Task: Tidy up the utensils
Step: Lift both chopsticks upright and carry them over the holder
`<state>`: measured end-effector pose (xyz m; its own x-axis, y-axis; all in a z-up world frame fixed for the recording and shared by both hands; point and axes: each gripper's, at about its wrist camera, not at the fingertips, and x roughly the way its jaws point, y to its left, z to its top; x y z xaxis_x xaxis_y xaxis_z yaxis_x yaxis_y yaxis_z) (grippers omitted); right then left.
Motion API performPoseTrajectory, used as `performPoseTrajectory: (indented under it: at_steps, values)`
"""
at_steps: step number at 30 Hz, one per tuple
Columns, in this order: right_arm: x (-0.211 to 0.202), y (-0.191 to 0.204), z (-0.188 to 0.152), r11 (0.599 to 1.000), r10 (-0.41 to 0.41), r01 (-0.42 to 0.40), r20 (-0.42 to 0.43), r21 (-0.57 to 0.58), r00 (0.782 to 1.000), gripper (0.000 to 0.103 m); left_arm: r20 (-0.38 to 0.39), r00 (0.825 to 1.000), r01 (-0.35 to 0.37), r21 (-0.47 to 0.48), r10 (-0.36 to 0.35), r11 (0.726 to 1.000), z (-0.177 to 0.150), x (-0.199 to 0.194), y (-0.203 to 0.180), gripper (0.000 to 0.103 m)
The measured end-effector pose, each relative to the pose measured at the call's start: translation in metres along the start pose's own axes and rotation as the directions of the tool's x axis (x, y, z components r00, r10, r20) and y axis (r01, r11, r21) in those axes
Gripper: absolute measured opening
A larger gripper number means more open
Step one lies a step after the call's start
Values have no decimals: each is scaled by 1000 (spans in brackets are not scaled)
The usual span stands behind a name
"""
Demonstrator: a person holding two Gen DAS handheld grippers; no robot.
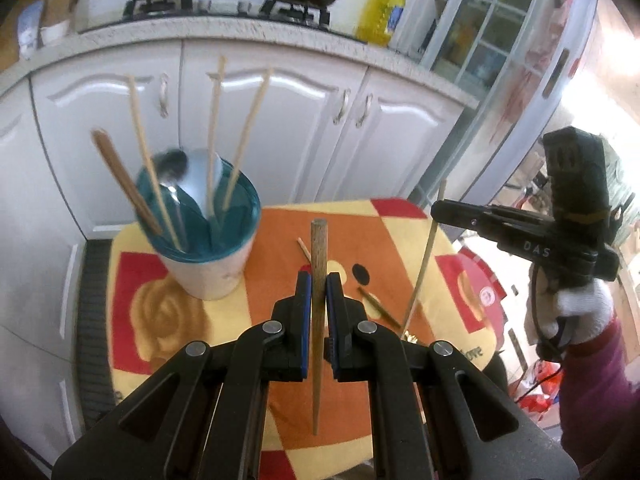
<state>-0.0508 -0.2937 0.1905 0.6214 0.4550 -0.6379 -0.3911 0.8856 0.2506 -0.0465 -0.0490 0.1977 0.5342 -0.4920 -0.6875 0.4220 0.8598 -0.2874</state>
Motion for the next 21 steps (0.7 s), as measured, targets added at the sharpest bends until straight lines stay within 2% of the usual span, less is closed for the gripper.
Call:
performPoseTrajectory:
  at_steps: [5,8,13,18,21]
  values:
    - [-6,24,26,998,29,-26,47,-53,998,5,80,997,-17,-15,18,1000,18,-44,14,6]
    - [-11,38,47,996,49,-42,85,-80,995,5,151,987,-47,-27,50,999,38,-66,19,6]
    - [-14,61,85,993,60,-43,154,-110,986,5,286,951,-107,-44,115,993,75,-92,30,6]
    - [-8,75,125,994,57,-36,214,-104,975,5,345,921,-168,-71,182,983,106,-90,43,6]
    - [-1,77,144,995,50,-29,237,-92,970,5,384,893,-221,-77,234,972,120,-84,47,6]
